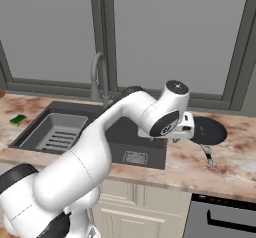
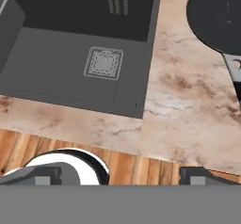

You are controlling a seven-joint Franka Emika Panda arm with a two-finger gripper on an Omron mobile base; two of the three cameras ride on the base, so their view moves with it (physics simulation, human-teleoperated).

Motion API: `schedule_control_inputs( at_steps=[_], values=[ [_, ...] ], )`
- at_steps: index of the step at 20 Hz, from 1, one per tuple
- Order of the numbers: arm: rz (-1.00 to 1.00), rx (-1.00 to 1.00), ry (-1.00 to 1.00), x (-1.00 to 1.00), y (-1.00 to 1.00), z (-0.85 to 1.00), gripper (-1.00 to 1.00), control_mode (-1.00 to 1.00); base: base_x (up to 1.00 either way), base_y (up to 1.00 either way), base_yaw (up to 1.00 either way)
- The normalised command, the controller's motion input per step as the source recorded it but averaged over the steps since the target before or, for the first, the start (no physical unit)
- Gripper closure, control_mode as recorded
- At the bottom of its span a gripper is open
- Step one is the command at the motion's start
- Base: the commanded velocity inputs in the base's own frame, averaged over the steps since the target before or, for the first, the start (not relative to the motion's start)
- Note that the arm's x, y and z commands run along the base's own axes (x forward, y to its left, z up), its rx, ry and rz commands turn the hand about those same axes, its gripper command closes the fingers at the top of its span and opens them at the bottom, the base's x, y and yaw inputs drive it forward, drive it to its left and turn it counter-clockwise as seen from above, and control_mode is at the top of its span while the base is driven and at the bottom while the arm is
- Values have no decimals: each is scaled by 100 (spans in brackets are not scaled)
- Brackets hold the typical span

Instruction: Pick the pan and sponge and place them into the sink. Then turn on the water.

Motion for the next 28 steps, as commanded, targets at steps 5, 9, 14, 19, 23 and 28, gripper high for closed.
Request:
schedule_control_inputs(
  at_steps=[5,9,14,19,23,28],
  values=[
    [4,-2,3,4,-77,-17,-100,-100,0,0,0],
    [0,-3,21,22,-34,-6,-100,-100,0,0,0],
    [-1,-2,23,22,-31,-31,-100,-100,0,0,0],
    [-3,0,11,8,-52,-45,-100,-100,0,0,0],
    [-2,0,2,25,-30,-14,-100,-100,0,0,0],
    [0,0,0,11,-25,-26,-100,-100,0,0,0]
  ],
)
